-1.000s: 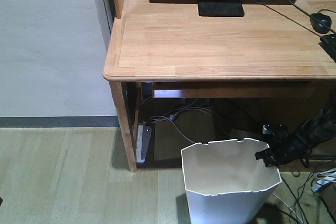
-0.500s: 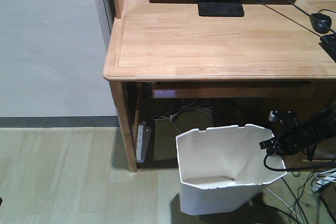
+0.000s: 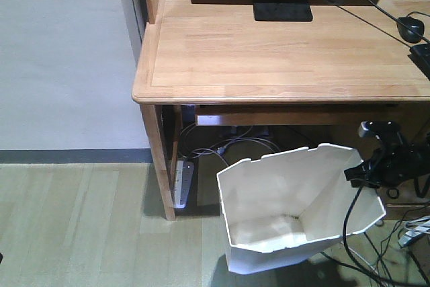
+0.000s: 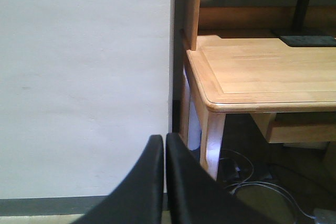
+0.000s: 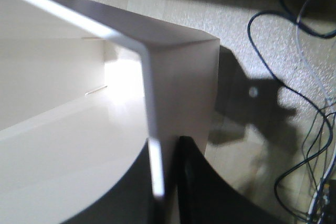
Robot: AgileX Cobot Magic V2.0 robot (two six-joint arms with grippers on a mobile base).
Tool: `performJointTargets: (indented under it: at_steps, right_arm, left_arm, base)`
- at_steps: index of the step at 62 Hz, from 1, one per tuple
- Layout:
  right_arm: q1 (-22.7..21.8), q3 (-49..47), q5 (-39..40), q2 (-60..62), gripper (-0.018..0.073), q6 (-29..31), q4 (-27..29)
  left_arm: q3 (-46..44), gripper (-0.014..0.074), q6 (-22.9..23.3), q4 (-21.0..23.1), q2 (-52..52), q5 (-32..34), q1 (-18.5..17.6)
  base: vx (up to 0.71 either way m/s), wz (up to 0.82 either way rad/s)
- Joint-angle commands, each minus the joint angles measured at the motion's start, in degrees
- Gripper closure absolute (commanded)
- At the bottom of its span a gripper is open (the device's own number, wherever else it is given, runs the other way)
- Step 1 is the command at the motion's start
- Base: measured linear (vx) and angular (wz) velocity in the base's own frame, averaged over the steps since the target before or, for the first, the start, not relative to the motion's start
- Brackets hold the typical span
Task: Move trash bin to bedside with robot
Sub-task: 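Lift the white bin off the floor with the right gripper, then carry the held bin away from the desk while the base turns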
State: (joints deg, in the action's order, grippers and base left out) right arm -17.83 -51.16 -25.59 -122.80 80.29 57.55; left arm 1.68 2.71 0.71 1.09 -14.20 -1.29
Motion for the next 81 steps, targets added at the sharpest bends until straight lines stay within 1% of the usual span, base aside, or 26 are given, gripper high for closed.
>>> performJointTargets:
  at_steps: [1, 13, 81]
  right_arm:
    - [-0.11, 1.18, -8.64, 8.11, 0.0565, -1.17, 5.16]
    - [-0.11, 1.88, -9.38, 10.68, 0.0565, -1.23, 5.30]
    - [-0.11, 1.88, -9.72, 10.68, 0.0565, -1.23, 5.31]
  left_arm:
    - [1.66, 0.0602, 0.50, 0.23, 0.63, 4.18, -0.32]
    - [1.66, 0.0602, 0.50, 0.23, 0.57, 4.18, -0.32]
    - [1.66, 0.0602, 0.50, 0.23, 0.57, 4.18, -0.32]
  base:
    - [0.00, 0.00]
    - [0.00, 0.00]
    - [0.00, 0.01]
